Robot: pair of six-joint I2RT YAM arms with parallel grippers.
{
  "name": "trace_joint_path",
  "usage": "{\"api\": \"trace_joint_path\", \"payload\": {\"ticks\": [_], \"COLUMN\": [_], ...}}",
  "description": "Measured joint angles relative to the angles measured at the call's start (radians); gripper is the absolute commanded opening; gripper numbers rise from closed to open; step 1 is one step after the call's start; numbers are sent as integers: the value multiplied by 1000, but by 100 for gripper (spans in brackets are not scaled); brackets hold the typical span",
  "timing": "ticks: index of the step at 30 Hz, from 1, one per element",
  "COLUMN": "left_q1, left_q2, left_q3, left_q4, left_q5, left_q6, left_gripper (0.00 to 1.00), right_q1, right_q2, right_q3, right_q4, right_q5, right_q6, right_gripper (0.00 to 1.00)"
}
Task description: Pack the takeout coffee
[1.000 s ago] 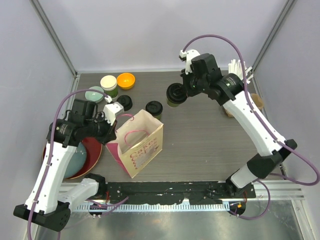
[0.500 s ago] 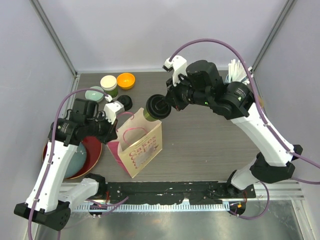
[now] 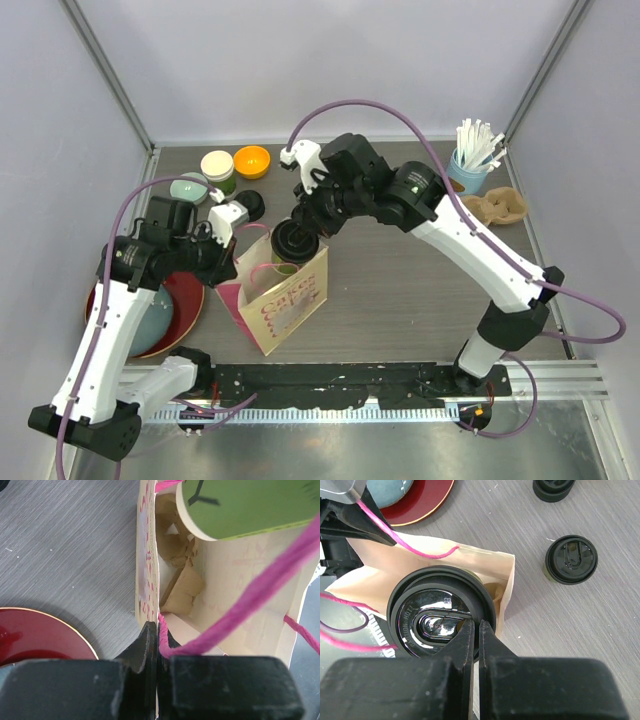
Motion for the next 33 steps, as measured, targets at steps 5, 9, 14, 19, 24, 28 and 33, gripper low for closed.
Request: {"api": "trace_joint_path", "payload": {"ticks": [5,9,14,19,24,28,33], "left_q1": [0,0,0,0,0,0,0], "left_q2": [9,11,15,18,21,24,25], "left_q3": [1,2,2,2,2,2,2], "left_q4": [4,8,16,30,43,44,43], "left_q5": [11,11,-10,-58,-85,-78,-30], "left_q6": [-6,-20,-38,-58,-64,-68,-66], "left_gripper": [0,0,0,0,0,0,0], "right_q1": [13,24,40,46,47,48,48], "right_q2": [79,157,187,172,145,146,190], "right_q3": [14,2,-66,-187,-254,-278,-279], "right_q4": [-10,-12,-5,48,120,156,183], "right_q5": [-3,-5,-7,-13,-29,-29,-11], "right_q6": [-56,-110,-173,-240,-268,-258,-220], "right_gripper": [1,1,1,1,1,1,1]}}
